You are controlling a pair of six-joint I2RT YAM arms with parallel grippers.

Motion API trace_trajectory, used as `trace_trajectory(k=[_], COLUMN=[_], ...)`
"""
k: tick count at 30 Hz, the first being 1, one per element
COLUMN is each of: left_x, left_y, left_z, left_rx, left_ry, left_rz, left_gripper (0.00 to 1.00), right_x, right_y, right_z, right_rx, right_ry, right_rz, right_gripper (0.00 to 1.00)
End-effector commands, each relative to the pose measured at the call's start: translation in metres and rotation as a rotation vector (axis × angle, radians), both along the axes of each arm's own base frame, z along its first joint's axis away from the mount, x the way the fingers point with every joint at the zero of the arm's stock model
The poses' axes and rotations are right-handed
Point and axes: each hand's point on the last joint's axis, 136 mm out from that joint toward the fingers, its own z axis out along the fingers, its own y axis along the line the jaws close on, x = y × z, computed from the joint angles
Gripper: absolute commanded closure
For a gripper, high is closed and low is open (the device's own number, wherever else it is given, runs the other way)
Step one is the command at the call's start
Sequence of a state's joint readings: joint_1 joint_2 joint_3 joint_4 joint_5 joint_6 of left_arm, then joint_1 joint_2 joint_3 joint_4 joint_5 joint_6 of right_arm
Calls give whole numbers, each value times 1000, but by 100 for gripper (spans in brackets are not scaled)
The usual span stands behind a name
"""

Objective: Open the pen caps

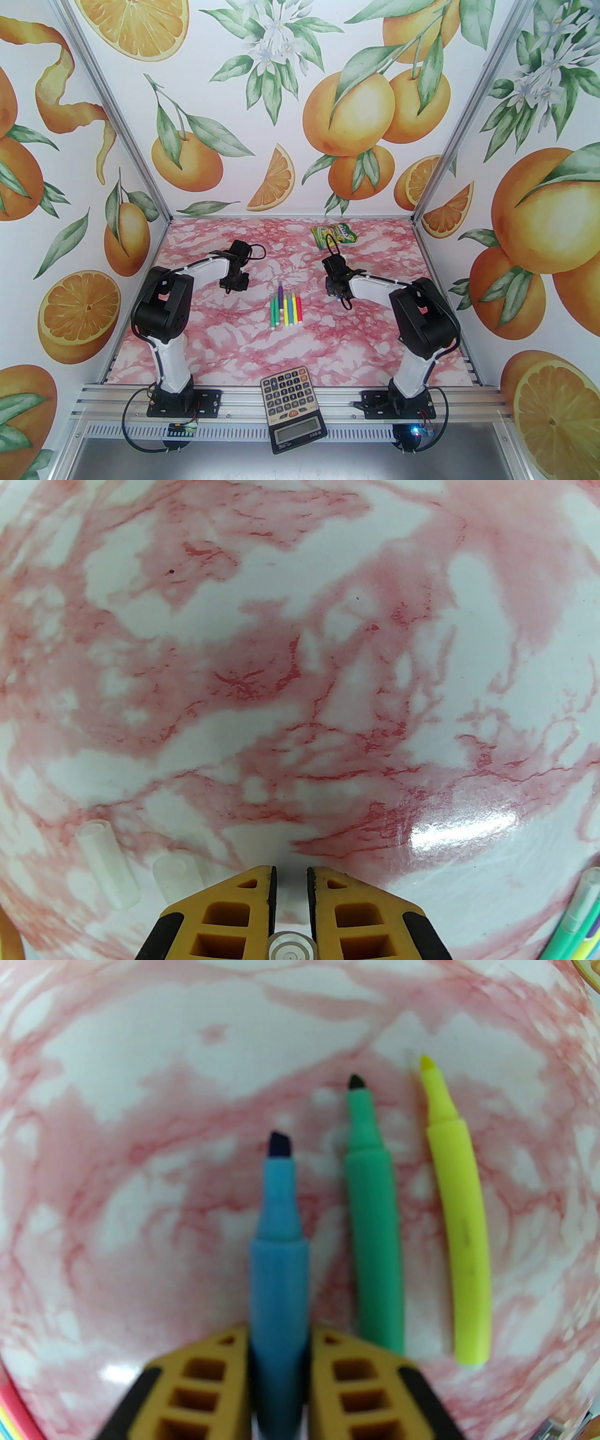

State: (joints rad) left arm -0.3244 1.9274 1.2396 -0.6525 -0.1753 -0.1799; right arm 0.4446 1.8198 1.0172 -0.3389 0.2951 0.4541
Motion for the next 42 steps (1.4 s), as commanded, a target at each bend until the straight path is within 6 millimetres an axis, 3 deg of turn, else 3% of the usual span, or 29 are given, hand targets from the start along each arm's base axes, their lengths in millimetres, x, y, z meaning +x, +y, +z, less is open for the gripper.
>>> trace_trajectory(k=[1,9,18,23,26,29,36,42], left_x=[8,11,13,10,9,6,0,-6], left_y=[2,-2,-4,-13,-26,-40,-67,-75], left_z=[-1,17,46,62,74,85,102,107], left_rx=[-15,-70,-110,-173,-247,-336,-528,-603], left_ry=[-6,-39,-87,-108,-139,-181,-246,-279], left_rz=[10,8,4,-15,-60,-100,-154,-177], left_gripper=[85,77,69,65,52,45,42,41], right_x=[4,5,3,-5,-15,-25,-52,-72], right_y=[-7,-6,9,36,59,75,111,134], right_z=[2,13,42,57,61,59,44,36], right_rx=[-28,-33,5,44,89,116,210,292], right_ry=[1,-14,-67,-81,-72,-42,50,121], right_rz=[-26,-8,69,174,264,317,422,496], right_gripper=[75,69,62,60,60,60,60,60])
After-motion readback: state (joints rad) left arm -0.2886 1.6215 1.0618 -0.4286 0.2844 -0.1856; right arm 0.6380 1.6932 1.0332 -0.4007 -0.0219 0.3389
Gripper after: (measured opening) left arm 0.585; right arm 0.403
